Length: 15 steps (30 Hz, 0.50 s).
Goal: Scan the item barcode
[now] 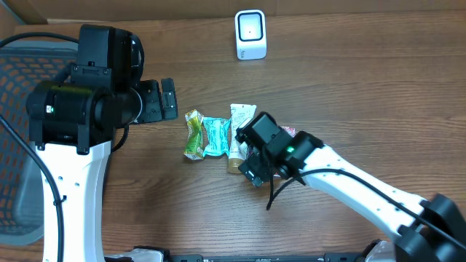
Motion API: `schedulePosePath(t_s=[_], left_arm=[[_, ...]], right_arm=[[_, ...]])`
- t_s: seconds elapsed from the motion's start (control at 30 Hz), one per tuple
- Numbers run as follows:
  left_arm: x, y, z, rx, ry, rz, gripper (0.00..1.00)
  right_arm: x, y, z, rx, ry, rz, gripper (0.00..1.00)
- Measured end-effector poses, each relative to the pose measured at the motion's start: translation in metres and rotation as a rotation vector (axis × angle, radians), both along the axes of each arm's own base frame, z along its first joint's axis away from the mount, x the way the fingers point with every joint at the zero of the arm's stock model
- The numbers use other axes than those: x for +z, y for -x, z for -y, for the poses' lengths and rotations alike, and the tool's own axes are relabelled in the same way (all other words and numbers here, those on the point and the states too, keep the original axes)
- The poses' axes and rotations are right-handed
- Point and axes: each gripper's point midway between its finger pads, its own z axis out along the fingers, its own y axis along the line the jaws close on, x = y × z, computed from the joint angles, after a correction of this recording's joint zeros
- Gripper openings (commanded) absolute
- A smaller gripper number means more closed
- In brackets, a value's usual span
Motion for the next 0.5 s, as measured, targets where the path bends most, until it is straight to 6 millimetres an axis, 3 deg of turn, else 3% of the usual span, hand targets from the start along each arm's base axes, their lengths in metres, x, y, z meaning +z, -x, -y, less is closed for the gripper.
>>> schedulePosePath(t_s=[0.23,0.27,0.43,0.5], left_arm=[[0.0,0.0,0.0,0.0,0.0,0.0,1.0],[0.0,0.0,0.0,0.0,0.0,0.0,1.0],[0.0,0.0,0.0,0.0,0.0,0.0,1.0],[0.0,0.0,0.0,0.0,0.0,0.0,0.99]], right_arm=[[-0.045,0.017,0.005,0.079,0.147,-0.087,0.86],[-0.049,0.017,0.007,0.082,0.162,-0.09,0.8],[-0.052,0.01,0.009,0.078,0.188,-0.06,0.65],[-0.052,0.005,0.009,0.07,0.193,-0.039,0.52]])
